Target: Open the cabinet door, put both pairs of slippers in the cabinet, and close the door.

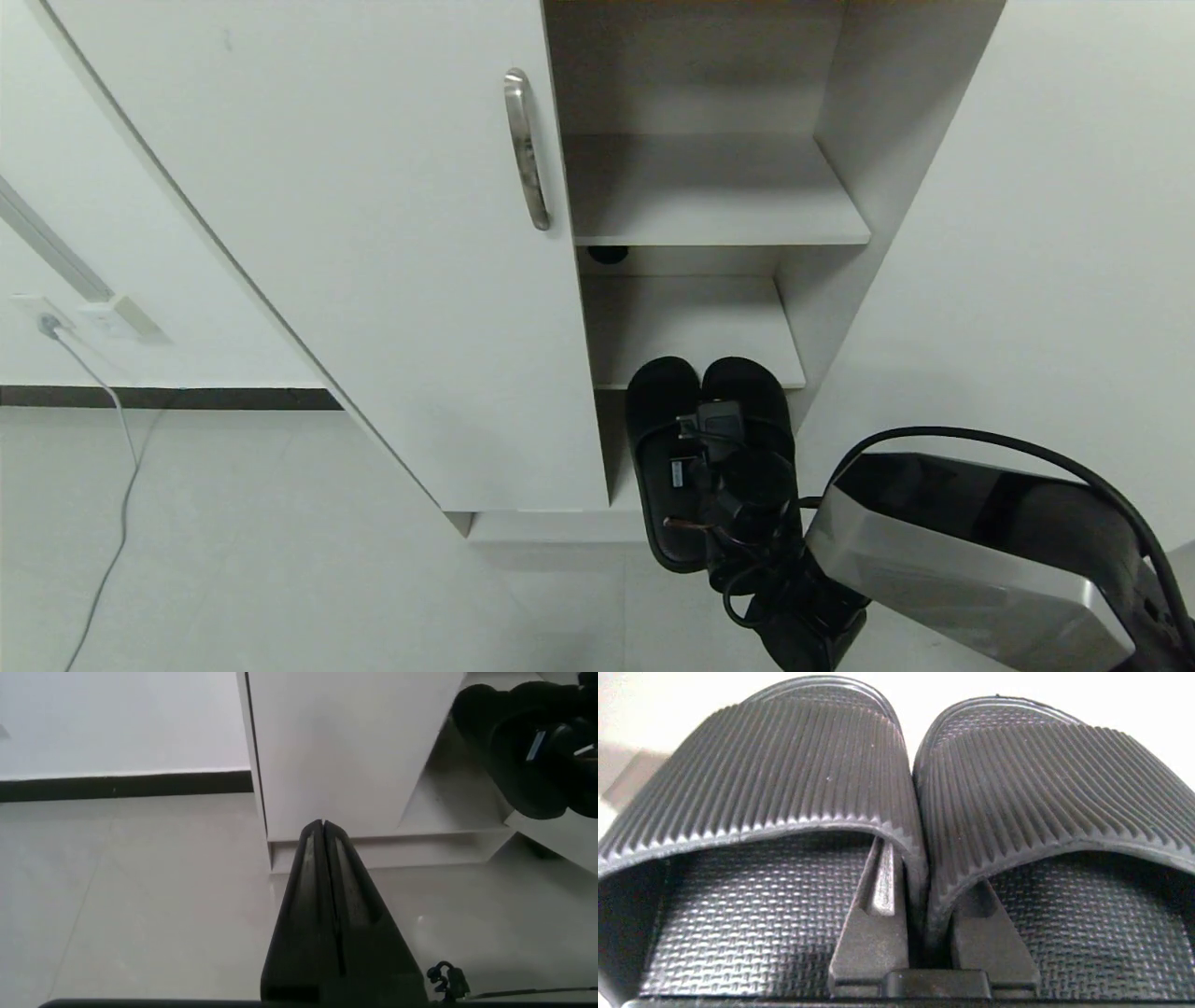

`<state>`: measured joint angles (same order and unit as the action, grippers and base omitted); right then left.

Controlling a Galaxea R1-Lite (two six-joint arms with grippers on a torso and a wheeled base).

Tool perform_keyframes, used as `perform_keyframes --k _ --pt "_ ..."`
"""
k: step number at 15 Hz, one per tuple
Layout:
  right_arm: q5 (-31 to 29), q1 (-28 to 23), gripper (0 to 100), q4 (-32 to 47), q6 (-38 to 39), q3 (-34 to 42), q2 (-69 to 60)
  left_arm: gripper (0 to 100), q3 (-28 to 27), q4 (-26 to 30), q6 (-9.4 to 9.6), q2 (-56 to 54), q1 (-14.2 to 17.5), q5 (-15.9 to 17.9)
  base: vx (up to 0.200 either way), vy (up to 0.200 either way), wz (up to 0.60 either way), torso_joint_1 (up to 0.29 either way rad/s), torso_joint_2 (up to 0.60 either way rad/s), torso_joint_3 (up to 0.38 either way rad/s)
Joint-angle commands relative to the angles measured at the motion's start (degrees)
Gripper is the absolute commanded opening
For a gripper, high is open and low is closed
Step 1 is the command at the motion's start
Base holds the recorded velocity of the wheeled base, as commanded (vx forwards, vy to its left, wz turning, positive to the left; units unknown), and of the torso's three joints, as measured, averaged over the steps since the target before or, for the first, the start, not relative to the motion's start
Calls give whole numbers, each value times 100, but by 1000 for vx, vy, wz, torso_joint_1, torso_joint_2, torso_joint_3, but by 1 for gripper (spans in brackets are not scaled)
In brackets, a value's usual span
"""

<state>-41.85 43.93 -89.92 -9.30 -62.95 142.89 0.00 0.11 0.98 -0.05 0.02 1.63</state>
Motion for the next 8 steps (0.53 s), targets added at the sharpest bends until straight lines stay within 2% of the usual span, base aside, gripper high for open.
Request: perform_keyframes --k 1,4,7,8 --pt "1 1 0 -8 -1 2 -24 0 0 -2 -1 5 -2 -5 200 0 0 -2 7 7" --pt "19 1 0 1 -1 -15 -33 0 0 -2 -1 5 6 -5 200 0 0 4 5 2" --pt "63 -148 0 466 16 -490 -33 0 0 -2 -1 5 -2 -5 0 0 0 0 0 0" --pt "63 -201 0 1003 95 -938 -33 0 0 -2 -1 5 -2 -5 0 0 0 0 0 0"
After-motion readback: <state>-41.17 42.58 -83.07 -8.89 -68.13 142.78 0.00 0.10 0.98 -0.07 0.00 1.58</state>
